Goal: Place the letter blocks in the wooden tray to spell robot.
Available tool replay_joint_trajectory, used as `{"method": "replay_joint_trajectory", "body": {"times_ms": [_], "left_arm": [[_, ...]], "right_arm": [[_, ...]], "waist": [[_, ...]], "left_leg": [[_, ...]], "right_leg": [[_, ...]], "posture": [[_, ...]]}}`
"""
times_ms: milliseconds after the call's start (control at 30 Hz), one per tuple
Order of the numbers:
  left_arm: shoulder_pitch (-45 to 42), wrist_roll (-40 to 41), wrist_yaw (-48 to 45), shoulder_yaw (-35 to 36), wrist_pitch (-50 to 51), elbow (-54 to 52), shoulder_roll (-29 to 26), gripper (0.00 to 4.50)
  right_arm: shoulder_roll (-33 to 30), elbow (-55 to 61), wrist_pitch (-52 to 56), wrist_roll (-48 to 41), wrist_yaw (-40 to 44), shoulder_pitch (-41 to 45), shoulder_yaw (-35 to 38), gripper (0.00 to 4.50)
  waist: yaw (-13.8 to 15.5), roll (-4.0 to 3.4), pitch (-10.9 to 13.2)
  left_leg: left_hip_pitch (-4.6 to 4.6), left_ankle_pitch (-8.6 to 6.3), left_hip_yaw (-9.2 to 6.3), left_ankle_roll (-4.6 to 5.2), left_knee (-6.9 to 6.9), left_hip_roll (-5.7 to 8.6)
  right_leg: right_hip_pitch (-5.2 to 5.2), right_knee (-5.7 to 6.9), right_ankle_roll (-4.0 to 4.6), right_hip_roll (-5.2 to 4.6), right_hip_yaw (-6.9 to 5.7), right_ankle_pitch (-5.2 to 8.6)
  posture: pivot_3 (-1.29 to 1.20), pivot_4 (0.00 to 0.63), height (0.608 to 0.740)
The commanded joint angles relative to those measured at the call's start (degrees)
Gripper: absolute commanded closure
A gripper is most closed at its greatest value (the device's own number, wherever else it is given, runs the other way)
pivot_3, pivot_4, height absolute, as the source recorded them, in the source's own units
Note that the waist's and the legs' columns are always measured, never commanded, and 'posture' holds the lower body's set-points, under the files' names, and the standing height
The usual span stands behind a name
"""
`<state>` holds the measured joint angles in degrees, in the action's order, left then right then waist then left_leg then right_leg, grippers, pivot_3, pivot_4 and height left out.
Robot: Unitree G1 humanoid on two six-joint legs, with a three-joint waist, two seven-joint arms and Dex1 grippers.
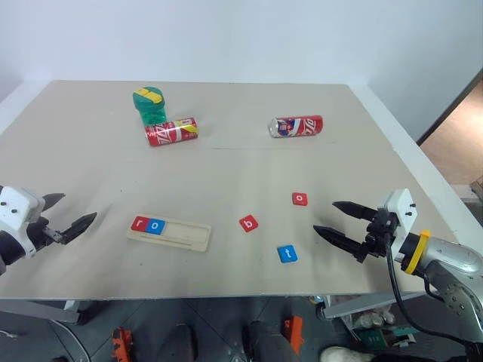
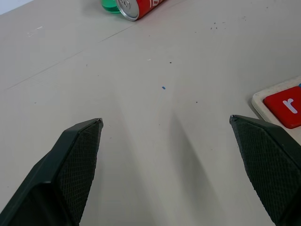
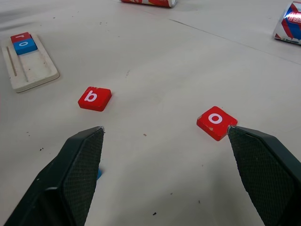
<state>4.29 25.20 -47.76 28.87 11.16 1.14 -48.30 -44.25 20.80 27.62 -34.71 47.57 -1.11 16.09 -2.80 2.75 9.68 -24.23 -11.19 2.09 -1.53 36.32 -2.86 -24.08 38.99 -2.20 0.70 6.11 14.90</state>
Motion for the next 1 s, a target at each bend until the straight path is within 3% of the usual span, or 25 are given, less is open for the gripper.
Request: {"method": "replay_joint_trajectory", "body": {"times_ms": [33, 433, 700, 1000], "left_arm": [[-1.2, -0.6, -1.0, -0.7, -1.7, -0.4, -0.2, 0.0], [-5.4, -1.6, -6.0, -5.7, -4.5, 0.0, 0.4, 0.0], [-17.3, -4.5, -24.6, -23.7, -6.6, -1.8, -3.0, 0.0], [-36.2, -11.7, -38.3, -37.2, -14.8, 14.9, 0.6, 0.0]], "right_arm": [[-0.6, 0.5, 0.0, -0.4, 0.6, 0.9, 0.9, 0.16], [0.2, 1.1, 0.1, 0.3, -0.3, 2.5, -0.8, 0.16], [1.4, -0.1, -1.9, 2.2, 6.2, 11.1, -11.7, 0.16], [4.6, -6.5, -9.0, 9.1, 12.4, 20.8, -21.5, 0.16]], "waist": [[0.0, 0.0, 0.0], [0.0, 0.01, 0.0], [0.0, 0.0, 0.0], [0.1, -0.02, 0.0]], "left_leg": [[0.0, 0.0, 0.0, 0.0, 0.0, 0.0], [0.01, 0.01, 0.01, 0.01, 0.06, 0.04], [0.02, 0.04, 0.05, 0.03, 0.13, 0.14], [-0.09, 0.04, -0.12, 0.04, 0.19, 0.08]], "right_leg": [[0.0, 0.0, 0.0, 0.0, 0.0, 0.0], [0.03, 0.02, -0.02, 0.01, 0.02, -0.06], [0.05, 0.01, -0.03, 0.04, 0.04, -0.14], [-0.01, 0.09, 0.0, 0.34, 0.05, -0.14]], "posture": [[0.0, 0.15, 0.74], [0.0, 0.15, 0.74], [0.0, 0.15, 0.74], [0.0, 0.15, 0.74]]}}
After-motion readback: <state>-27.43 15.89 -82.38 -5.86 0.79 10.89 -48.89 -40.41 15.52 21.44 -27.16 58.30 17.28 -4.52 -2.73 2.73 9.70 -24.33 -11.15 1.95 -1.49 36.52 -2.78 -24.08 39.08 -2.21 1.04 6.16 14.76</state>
